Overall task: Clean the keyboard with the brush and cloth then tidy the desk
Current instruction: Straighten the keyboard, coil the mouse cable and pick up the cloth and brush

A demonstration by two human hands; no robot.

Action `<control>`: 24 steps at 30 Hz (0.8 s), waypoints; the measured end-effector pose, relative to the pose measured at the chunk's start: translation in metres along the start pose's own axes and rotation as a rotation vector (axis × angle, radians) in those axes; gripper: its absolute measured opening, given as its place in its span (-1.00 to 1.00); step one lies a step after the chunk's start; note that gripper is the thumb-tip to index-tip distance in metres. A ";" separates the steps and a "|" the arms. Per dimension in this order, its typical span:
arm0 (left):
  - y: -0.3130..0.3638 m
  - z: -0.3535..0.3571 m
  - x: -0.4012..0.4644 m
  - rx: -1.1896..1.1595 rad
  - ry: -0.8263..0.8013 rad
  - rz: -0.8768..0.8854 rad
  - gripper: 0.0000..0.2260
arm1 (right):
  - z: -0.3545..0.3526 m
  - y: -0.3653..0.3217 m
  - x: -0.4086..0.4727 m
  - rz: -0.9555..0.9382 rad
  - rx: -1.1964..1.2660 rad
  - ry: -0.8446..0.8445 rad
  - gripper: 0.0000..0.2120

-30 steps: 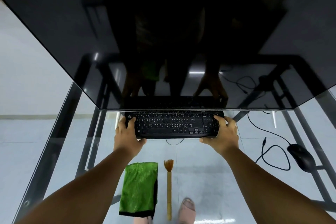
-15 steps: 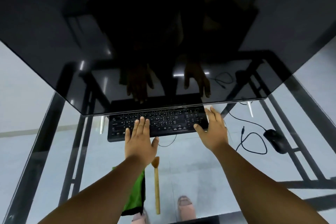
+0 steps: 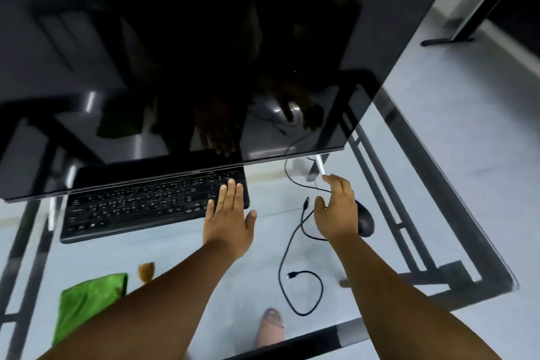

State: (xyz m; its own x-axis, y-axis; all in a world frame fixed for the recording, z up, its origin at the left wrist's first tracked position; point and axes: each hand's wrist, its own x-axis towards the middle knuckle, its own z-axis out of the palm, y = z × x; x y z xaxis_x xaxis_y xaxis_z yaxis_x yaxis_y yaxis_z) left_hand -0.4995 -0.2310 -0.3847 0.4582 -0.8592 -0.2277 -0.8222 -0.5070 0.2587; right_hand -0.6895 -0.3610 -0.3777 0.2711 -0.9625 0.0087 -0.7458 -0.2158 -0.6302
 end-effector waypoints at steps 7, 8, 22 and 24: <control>0.032 0.018 0.011 0.038 -0.051 -0.028 -0.39 | -0.036 0.055 -0.001 0.179 -0.130 0.002 -0.51; 0.033 0.019 0.012 0.045 -0.050 -0.034 -0.39 | -0.038 0.060 -0.003 0.200 -0.139 0.000 -0.50; 0.013 0.010 0.022 0.030 -0.007 -0.091 -0.39 | -0.025 0.050 0.018 0.101 0.044 -0.009 -0.63; 0.007 0.008 0.023 0.021 0.002 -0.103 -0.39 | -0.016 0.034 0.029 0.111 0.083 -0.010 -0.55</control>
State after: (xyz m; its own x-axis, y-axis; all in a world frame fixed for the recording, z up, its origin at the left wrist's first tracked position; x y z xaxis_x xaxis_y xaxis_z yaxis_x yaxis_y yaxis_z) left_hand -0.4972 -0.2537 -0.3953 0.5418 -0.8025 -0.2499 -0.7773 -0.5915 0.2144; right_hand -0.7170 -0.3993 -0.3865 0.1956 -0.9780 -0.0723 -0.7189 -0.0929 -0.6889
